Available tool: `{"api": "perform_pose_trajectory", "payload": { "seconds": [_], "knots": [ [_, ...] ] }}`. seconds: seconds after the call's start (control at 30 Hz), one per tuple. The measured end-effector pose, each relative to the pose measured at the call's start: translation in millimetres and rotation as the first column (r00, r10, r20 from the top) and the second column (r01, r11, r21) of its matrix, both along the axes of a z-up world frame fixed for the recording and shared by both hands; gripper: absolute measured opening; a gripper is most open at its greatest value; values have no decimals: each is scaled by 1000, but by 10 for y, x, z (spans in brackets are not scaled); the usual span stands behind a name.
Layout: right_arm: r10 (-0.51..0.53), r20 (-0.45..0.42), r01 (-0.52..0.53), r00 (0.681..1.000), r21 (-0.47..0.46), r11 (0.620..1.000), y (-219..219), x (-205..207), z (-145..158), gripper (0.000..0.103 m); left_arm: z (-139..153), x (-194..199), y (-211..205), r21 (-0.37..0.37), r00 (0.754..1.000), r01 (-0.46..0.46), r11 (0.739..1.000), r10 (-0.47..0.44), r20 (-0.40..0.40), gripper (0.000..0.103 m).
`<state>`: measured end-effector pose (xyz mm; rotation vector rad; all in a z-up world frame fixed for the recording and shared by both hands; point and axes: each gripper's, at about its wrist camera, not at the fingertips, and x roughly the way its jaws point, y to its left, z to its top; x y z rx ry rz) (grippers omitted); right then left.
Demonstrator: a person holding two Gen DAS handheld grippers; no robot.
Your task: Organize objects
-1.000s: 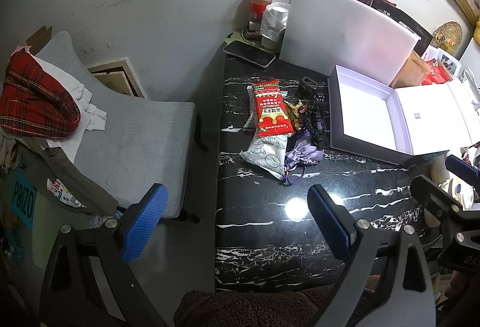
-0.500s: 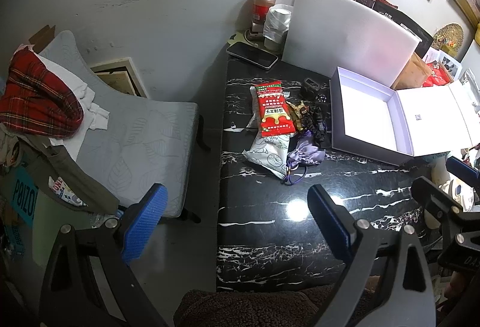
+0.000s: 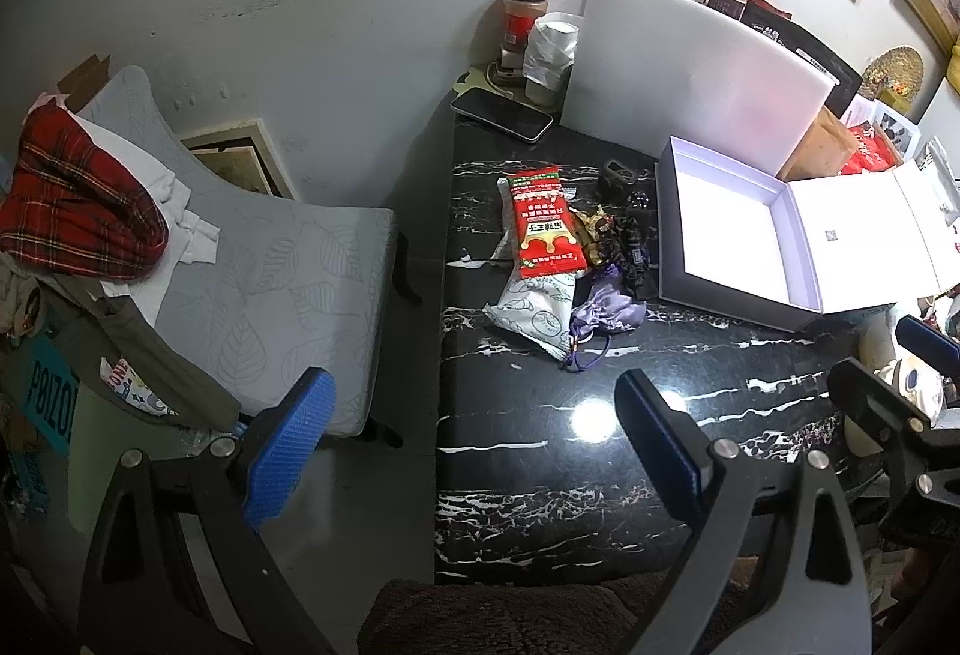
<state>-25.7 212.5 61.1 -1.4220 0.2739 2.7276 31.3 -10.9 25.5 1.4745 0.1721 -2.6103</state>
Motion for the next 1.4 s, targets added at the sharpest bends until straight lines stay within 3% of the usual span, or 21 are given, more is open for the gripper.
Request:
{"api": "perform_pose_trajectory", "payload": {
  "seconds": [0.43,1.03,1.4],
  "knots": [
    [68,26,-68,997,-16,998,67,-226,-37,102,5,-245,-21,15,998,-58,998,58,38,94],
    [122,81,-118,989,-61,991,269,-828,-570,102,-517,-996,-45,58,992,-71,996,65,109,94],
    [132,98,-126,986,-62,990,309,-1161,-893,94,-817,-1518,-107,63,991,-69,996,61,123,94]
  ]
}}
